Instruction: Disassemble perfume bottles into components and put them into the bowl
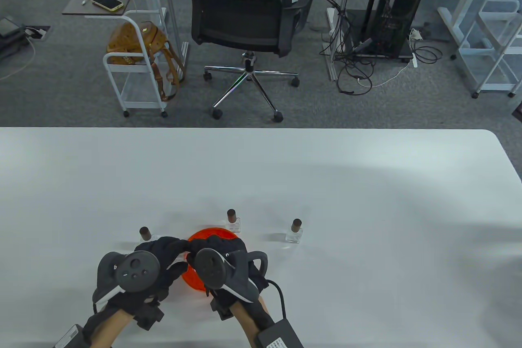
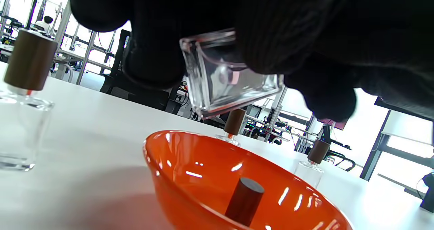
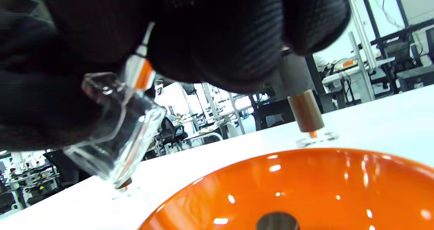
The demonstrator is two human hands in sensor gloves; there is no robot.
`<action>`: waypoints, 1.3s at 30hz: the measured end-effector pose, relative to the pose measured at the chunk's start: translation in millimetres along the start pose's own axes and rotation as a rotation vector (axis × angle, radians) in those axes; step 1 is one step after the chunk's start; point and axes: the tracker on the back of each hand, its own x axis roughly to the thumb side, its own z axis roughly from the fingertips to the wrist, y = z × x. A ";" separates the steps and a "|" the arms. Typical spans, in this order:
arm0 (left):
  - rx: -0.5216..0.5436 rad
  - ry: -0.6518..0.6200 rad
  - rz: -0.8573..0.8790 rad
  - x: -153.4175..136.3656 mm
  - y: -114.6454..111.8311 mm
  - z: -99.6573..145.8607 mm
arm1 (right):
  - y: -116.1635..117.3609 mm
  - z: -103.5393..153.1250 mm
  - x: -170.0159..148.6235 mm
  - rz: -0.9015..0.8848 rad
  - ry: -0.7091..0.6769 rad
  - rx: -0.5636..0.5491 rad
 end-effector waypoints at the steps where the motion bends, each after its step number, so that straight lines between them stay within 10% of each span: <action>1: 0.003 0.002 0.000 -0.6 0.3 -0.2 | 0.2 0.0 0.0 -0.008 0.004 0.004; 39: -0.001 0.013 0.039 -3.0 1.9 0.7 | 0.4 0.3 0.4 0.017 -0.013 -0.025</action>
